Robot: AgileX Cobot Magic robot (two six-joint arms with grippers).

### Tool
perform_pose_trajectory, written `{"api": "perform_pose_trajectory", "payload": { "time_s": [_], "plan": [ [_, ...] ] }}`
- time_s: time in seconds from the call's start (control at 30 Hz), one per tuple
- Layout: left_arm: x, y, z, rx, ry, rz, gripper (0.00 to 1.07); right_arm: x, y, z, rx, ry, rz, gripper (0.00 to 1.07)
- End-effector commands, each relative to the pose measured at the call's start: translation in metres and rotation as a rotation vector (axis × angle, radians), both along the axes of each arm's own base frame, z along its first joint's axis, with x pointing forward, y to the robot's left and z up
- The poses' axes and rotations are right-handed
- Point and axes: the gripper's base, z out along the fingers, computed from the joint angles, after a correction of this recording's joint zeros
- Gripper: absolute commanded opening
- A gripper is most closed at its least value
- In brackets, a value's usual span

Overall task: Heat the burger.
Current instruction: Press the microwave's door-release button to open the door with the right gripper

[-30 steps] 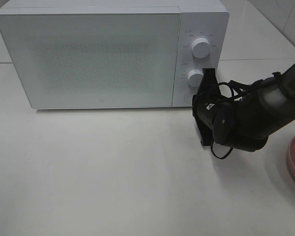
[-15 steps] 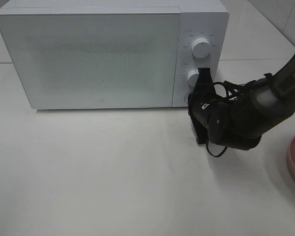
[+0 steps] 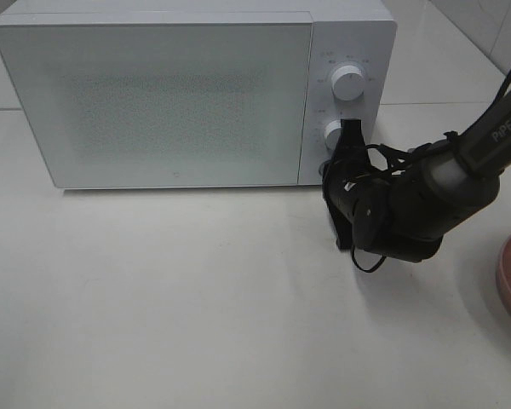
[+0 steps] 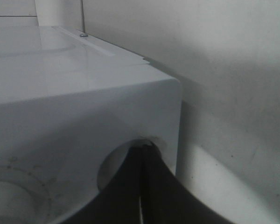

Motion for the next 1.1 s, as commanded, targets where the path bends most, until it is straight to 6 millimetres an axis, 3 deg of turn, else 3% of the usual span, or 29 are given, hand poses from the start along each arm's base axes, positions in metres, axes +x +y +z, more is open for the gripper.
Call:
{"api": "perform_pose_trajectory", "payload": {
  "time_s": [0.03,0.37,1.1],
  "plan": [
    [-0.002,0.0,0.0,-0.004,-0.024,-0.003,0.98,0.015,0.002,0.017,-0.007,-0.131,-0.007,0.0],
    [-0.002,0.0,0.0,-0.004,-0.024,-0.003,0.98,0.036,-0.002,0.036,-0.019,-0.249,-0.057,0.0],
    [-0.002,0.0,0.0,-0.004,-0.024,-0.003,0.98,0.029,0.004,0.031,-0.007,-0.204,-0.046,0.0]
  ]
}}
